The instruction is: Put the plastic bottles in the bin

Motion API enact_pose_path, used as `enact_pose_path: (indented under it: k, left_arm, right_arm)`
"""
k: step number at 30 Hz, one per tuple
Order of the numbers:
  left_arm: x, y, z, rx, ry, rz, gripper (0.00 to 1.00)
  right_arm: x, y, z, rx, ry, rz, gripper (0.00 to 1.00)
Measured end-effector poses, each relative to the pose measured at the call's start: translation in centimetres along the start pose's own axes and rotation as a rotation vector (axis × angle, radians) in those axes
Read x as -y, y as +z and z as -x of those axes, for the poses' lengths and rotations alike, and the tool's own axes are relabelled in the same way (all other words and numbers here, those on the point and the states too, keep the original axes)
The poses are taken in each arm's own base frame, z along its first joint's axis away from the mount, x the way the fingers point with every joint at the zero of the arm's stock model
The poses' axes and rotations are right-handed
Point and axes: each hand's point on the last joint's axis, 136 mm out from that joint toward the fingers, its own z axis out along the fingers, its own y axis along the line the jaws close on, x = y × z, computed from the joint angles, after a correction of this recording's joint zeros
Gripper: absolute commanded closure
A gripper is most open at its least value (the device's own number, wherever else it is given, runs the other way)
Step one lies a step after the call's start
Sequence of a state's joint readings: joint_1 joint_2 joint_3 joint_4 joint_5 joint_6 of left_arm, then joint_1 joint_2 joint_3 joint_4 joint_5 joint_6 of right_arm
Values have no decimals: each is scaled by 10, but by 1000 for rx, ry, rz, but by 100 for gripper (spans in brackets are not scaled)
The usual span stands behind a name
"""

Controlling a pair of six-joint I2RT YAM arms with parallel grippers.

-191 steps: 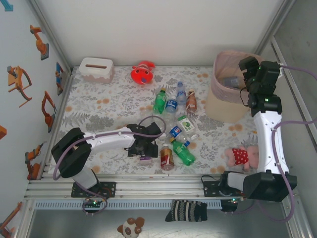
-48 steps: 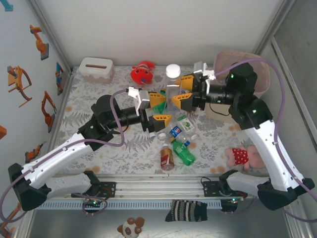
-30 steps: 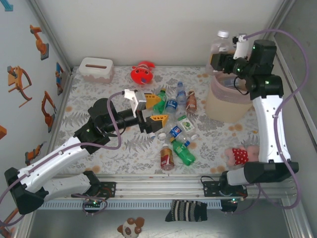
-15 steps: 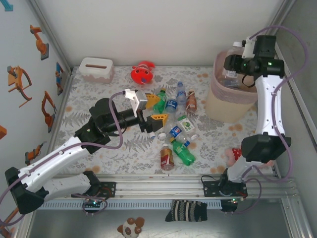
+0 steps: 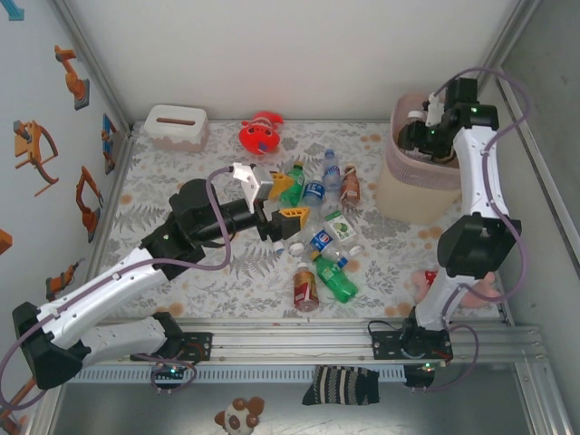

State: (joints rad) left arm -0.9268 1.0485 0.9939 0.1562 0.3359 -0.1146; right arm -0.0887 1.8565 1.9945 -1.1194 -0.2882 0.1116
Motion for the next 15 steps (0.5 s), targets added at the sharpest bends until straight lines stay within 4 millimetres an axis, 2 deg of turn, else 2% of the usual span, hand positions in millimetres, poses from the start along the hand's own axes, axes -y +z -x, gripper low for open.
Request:
enact_pose_path:
  k: [7, 11, 15]
  left_arm:
    - [-5, 0, -6, -14, -9, 27, 19]
    - [-8, 0, -7, -18, -11, 44, 19]
    - [-11, 0, -7, -17, -11, 59, 19]
  right_arm:
    - [12, 35, -17, -111, 34, -9, 27]
    - [13, 37, -18, -116, 38, -9, 18]
    - [12, 33, -17, -106, 32, -13, 15]
